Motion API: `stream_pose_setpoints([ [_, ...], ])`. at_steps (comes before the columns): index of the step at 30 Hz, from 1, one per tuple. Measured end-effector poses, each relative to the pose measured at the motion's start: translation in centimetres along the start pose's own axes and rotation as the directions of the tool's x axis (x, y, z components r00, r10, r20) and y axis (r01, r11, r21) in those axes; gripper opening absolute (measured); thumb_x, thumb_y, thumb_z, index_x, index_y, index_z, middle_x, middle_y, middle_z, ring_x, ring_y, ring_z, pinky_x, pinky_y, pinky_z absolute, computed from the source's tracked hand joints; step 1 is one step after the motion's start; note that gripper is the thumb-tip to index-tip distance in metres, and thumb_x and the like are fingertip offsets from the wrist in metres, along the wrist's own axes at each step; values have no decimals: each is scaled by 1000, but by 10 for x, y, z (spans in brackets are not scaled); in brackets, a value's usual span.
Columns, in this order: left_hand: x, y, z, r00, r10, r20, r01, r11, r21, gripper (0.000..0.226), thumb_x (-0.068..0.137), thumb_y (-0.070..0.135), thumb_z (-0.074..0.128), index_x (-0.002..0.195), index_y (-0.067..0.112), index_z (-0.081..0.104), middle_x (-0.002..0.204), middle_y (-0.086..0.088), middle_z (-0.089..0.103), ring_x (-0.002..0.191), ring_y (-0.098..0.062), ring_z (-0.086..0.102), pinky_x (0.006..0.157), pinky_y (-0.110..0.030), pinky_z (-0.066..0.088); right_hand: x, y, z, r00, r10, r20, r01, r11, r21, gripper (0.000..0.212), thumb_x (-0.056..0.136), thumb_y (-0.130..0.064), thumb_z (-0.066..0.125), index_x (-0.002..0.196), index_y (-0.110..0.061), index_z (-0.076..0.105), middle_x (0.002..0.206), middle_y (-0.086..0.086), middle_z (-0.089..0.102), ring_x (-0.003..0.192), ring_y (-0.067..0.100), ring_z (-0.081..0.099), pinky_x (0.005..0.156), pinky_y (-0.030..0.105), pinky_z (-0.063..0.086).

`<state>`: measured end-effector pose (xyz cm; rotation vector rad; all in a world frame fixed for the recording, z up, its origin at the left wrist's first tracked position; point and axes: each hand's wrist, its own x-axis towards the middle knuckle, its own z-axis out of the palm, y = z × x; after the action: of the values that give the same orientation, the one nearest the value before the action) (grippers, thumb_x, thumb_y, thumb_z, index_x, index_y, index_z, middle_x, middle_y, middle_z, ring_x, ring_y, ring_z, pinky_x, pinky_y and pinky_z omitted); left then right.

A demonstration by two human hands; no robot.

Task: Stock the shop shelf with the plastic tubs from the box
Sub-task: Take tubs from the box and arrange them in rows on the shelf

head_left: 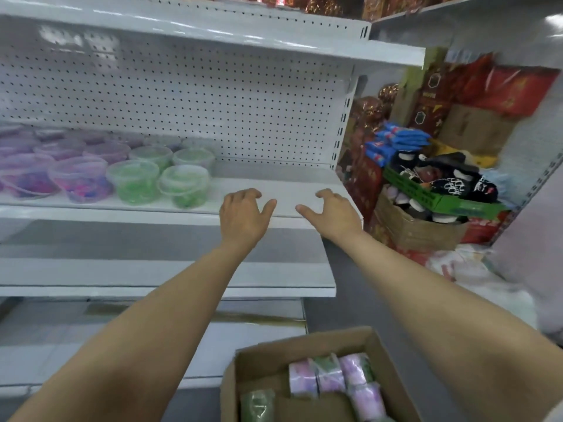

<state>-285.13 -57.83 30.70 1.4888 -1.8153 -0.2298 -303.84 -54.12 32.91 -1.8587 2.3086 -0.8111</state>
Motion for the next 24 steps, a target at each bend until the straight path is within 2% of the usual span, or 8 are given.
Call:
stream_pose_setpoints([
  [7, -74, 2, 78, 974, -132, 182, 124, 991, 56, 50, 91, 55, 49, 123, 18, 59, 127, -5, 60, 123, -30, 43, 97, -39, 38, -34, 97, 21, 987, 73, 146, -77, 997, 21, 71, 83, -67, 58, 137, -21, 49, 135, 6, 55, 122, 28, 54, 89, 37, 45],
  [12, -121, -27, 129, 896, -256, 362, 224, 966, 129, 51, 91, 56, 50, 123, 16, 58, 122, -9, 60, 120, -31, 46, 95, -40, 41, -67, 151, 61, 943, 196, 268, -206, 978, 10, 70, 85, -69, 54, 134, -18, 49, 126, 9, 61, 116, 30, 56, 86, 38, 45],
  [16, -163, -73, 176, 733, -408, 544, 389, 908, 157, 55, 89, 58, 51, 122, 14, 56, 121, -12, 60, 119, -33, 50, 96, -42, 45, -98, 184, 109, 849, 352, 395, -358, 932, -59, 78, 81, -77, 49, 134, -20, 53, 133, 9, 60, 120, 32, 57, 98, 40, 46],
  [19, -191, -108, 207, 628, -499, 597, 440, 861, 256, 58, 85, 63, 45, 115, 15, 59, 115, -12, 63, 109, -33, 56, 95, -45, 47, -122, 210, 160, 738, 417, 531, -404, 903, -147, 81, 80, -80, 39, 128, -17, 59, 129, 10, 61, 119, 32, 57, 100, 42, 44],
  [21, -208, -132, 227, 556, -522, 646, 417, 848, 327, 56, 88, 59, 45, 107, 10, 63, 105, -15, 68, 99, -35, 62, 89, -42, 50, -141, 227, 197, 649, 469, 599, -477, 864, -160, 83, 80, -81, 35, 120, -14, 65, 126, 11, 64, 117, 32, 59, 91, 34, 44],
  [23, -225, -157, 247, 492, -547, 677, 463, 823, 329, 57, 90, 58, 46, 114, 9, 63, 105, -16, 70, 97, -35, 64, 83, -37, 51, -160, 241, 230, 572, 533, 623, -576, 802, -158, 67, 89, -71, 41, 108, -13, 70, 115, 12, 69, 110, 32, 62, 80, 31, 39],
  [24, -234, -169, 255, 430, -592, 681, 517, 781, 352, 60, 89, 60, 46, 120, 10, 60, 108, -15, 69, 99, -35, 64, 82, -36, 50, -170, 247, 246, 534, 564, 630, -632, 761, -145, 62, 92, -66, 44, 106, -12, 71, 111, 12, 69, 107, 31, 62, 79, 31, 39],
])
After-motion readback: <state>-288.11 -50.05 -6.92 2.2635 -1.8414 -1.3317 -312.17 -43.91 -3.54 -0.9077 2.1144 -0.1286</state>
